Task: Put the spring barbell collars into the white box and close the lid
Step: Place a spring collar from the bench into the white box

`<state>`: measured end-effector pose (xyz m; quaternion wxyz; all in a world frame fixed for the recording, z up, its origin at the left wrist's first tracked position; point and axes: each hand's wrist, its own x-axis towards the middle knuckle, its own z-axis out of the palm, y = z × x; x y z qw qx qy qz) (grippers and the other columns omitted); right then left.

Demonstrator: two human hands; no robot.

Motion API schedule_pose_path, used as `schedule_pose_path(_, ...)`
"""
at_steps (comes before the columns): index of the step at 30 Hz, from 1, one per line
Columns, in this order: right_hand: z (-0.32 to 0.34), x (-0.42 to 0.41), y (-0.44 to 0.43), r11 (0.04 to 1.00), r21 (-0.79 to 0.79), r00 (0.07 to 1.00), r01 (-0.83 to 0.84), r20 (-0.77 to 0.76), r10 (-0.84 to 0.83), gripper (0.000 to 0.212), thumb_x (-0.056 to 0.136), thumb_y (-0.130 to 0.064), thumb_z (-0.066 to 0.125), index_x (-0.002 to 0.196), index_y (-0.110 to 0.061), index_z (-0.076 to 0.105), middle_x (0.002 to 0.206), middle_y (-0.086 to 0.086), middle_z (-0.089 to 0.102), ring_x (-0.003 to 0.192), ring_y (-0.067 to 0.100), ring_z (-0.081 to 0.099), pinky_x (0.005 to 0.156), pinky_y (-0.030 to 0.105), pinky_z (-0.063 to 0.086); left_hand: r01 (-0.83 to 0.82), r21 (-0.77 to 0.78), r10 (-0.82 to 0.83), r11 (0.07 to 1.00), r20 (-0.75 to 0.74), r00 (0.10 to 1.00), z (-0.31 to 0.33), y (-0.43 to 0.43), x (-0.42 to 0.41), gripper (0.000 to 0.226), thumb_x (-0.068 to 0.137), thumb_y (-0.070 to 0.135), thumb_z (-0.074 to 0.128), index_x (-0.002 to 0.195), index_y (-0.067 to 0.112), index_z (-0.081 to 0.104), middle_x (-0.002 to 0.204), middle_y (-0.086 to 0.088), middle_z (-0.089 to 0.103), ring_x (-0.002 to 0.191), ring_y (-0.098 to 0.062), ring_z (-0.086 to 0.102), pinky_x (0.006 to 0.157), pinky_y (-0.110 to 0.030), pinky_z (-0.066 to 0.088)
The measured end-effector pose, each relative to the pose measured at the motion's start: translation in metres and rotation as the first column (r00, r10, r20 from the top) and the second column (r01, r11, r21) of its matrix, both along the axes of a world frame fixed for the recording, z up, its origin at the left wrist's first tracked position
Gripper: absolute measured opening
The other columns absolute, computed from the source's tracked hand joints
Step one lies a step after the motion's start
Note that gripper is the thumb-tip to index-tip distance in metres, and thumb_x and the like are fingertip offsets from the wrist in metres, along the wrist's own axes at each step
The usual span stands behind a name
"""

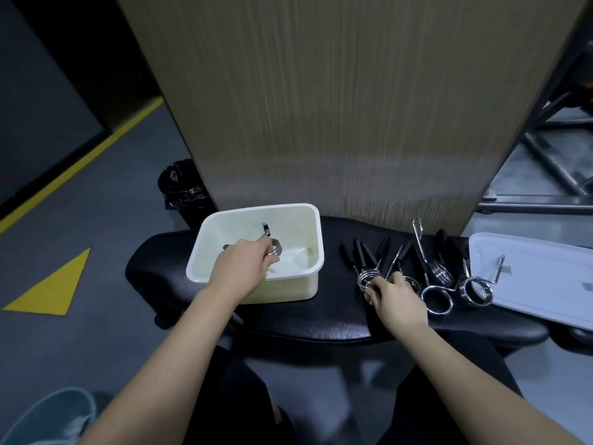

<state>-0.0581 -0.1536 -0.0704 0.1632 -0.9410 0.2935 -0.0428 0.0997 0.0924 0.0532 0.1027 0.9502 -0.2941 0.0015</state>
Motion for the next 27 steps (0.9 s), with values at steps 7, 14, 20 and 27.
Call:
schedule_pose_path(7,0.002,0.001,-0.003,1.000,0.019,1.000,-0.016,-0.004,0.016,0.026,0.095,-0.050,0.052,0.105,-0.029,0.064,0.100,0.001,0.047,0.101,0.027,0.057,0.067,0.037,0.052,-0.021,0.229,0.041,0.973,-0.080,0.996,-0.003,-0.052,0.025,0.020,0.095,0.027,0.061,0.083,0.011,0.064,0.090,-0.006,0.070,0.078,-0.029,0.064,0.066,-0.033,0.048)
schedule_pose_path(14,0.002,-0.001,-0.008,0.999,0.029,0.999,-0.033,0.012,0.033,0.026,0.094,-0.051,0.053,0.104,-0.030,0.065,0.100,0.000,0.048,0.099,0.025,0.059,0.064,0.036,0.052,-0.038,0.197,0.100,0.980,-0.318,0.943,-0.029,-0.088,0.050,0.029,0.085,0.030,0.068,0.068,0.007,0.072,0.049,0.003,0.067,0.051,-0.015,0.065,0.059,-0.028,0.052)
schedule_pose_path(20,0.000,0.000,-0.012,0.998,0.039,0.998,-0.053,0.035,0.051,0.028,0.094,-0.053,0.054,0.105,-0.030,0.066,0.099,-0.002,0.048,0.098,0.023,0.060,0.063,0.034,0.050,0.104,0.190,0.063,0.976,-0.707,0.705,-0.055,-0.076,0.063,0.028,0.090,0.021,0.058,0.116,0.023,0.068,0.112,0.003,0.071,0.098,-0.018,0.064,0.089,-0.031,0.052)
schedule_pose_path(27,-0.002,0.000,-0.011,0.998,0.044,0.998,-0.049,0.043,0.047,0.027,0.093,-0.053,0.054,0.104,-0.031,0.066,0.098,-0.002,0.047,0.098,0.024,0.060,0.063,0.037,0.052,0.217,0.312,0.040,0.925,-0.649,0.760,-0.058,-0.064,0.069,0.040,0.089,0.025,0.053,0.127,0.030,0.064,0.125,0.010,0.059,0.109,-0.016,0.055,0.100,-0.032,0.043)
